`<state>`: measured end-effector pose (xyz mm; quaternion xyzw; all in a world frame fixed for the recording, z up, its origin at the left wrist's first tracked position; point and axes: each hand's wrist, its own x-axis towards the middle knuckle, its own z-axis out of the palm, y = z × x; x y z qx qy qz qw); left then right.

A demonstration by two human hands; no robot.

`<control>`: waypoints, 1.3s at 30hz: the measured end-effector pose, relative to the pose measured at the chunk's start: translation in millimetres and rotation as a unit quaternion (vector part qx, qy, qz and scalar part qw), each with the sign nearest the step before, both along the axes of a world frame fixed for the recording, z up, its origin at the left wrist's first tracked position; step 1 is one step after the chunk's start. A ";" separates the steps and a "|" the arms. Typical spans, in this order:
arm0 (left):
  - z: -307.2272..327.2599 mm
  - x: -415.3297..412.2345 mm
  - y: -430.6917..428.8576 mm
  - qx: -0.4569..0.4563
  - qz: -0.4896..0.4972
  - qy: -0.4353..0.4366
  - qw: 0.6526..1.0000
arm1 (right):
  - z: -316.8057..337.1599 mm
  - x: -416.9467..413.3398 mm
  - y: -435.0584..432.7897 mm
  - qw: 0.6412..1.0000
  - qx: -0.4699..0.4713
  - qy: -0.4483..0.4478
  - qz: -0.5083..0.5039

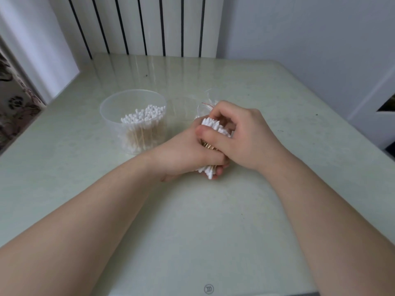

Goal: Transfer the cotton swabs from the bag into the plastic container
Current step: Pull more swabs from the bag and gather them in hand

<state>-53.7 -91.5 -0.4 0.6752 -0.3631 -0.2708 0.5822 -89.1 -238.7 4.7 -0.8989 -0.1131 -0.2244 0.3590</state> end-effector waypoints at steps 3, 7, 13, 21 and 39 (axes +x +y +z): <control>-0.2 0.4 -0.7 0.010 0.003 -0.011 1.000 | 0.0 -1.7 -0.1 0.999 -0.010 0.041 0.005; -1.4 0.8 -2.5 0.042 0.019 -0.017 0.999 | 1.3 -3.0 2.8 0.995 0.015 0.099 0.025; -6.4 3.4 -3.1 0.095 0.046 -0.028 0.994 | 2.6 1.0 -0.8 0.995 -0.013 0.099 0.016; -6.5 1.5 -4.4 0.087 0.051 -0.026 0.995 | 2.4 -3.1 0.1 0.996 -0.003 0.080 0.041; -9.2 -7.0 -18.4 -0.183 0.349 0.103 0.913 | -8.7 11.7 22.0 0.973 0.156 -0.001 -0.168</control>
